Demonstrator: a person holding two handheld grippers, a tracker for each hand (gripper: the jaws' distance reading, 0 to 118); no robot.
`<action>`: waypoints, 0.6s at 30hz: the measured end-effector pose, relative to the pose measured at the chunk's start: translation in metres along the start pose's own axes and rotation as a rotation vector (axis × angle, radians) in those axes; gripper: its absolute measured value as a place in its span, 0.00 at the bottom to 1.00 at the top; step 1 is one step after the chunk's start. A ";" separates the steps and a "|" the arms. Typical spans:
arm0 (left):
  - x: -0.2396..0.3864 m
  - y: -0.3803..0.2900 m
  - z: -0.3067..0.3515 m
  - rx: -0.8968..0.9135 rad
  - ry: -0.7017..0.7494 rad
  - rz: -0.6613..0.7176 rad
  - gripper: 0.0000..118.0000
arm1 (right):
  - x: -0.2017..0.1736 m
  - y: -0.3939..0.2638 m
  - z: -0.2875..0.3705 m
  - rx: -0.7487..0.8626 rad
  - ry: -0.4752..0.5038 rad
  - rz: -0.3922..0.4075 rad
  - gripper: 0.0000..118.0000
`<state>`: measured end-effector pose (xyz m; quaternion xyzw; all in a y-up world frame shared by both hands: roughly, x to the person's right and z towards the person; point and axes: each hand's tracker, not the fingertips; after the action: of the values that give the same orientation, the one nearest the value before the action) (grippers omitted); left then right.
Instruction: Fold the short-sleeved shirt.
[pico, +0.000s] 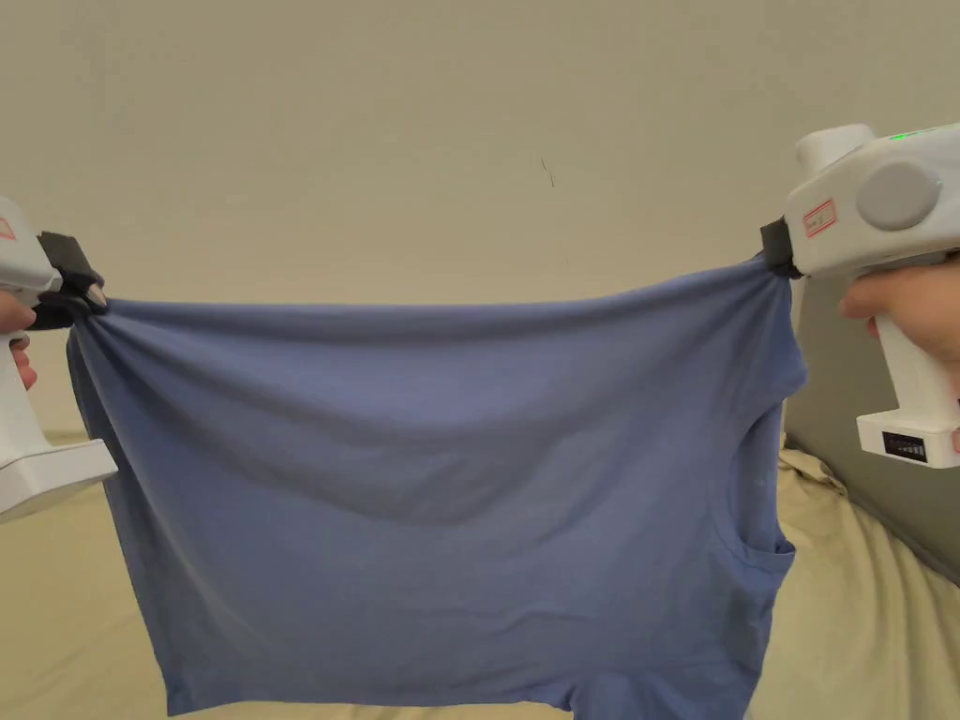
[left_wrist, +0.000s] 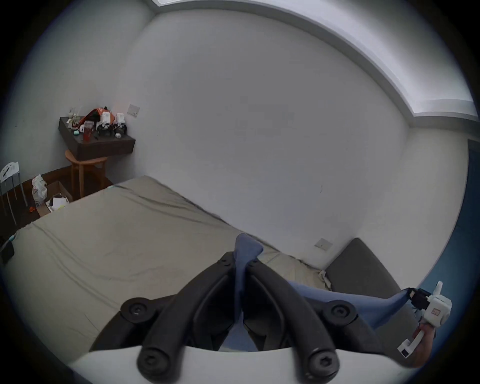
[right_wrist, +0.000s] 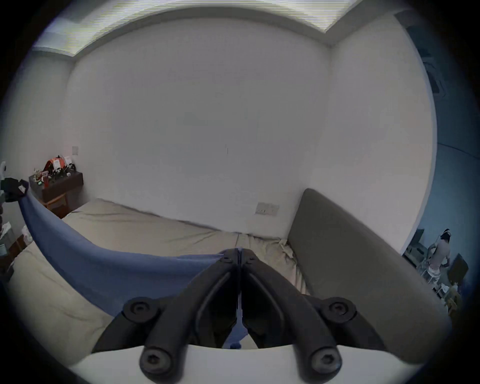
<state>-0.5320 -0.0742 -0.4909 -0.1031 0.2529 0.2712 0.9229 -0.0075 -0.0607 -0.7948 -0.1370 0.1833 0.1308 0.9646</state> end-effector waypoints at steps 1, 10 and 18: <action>-0.004 -0.004 -0.001 -0.014 0.002 0.009 0.02 | -0.003 -0.008 -0.009 -0.022 -0.001 -0.003 0.03; -0.048 -0.131 -0.094 -0.228 0.070 0.028 0.02 | -0.032 -0.139 -0.068 -0.200 0.074 -0.063 0.03; -0.080 -0.221 -0.092 -0.343 0.068 0.079 0.02 | -0.045 -0.248 -0.059 -0.285 0.090 -0.111 0.03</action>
<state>-0.5059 -0.3241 -0.5154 -0.2584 0.2380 0.3427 0.8713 0.0082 -0.3185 -0.7763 -0.2880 0.1982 0.0956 0.9320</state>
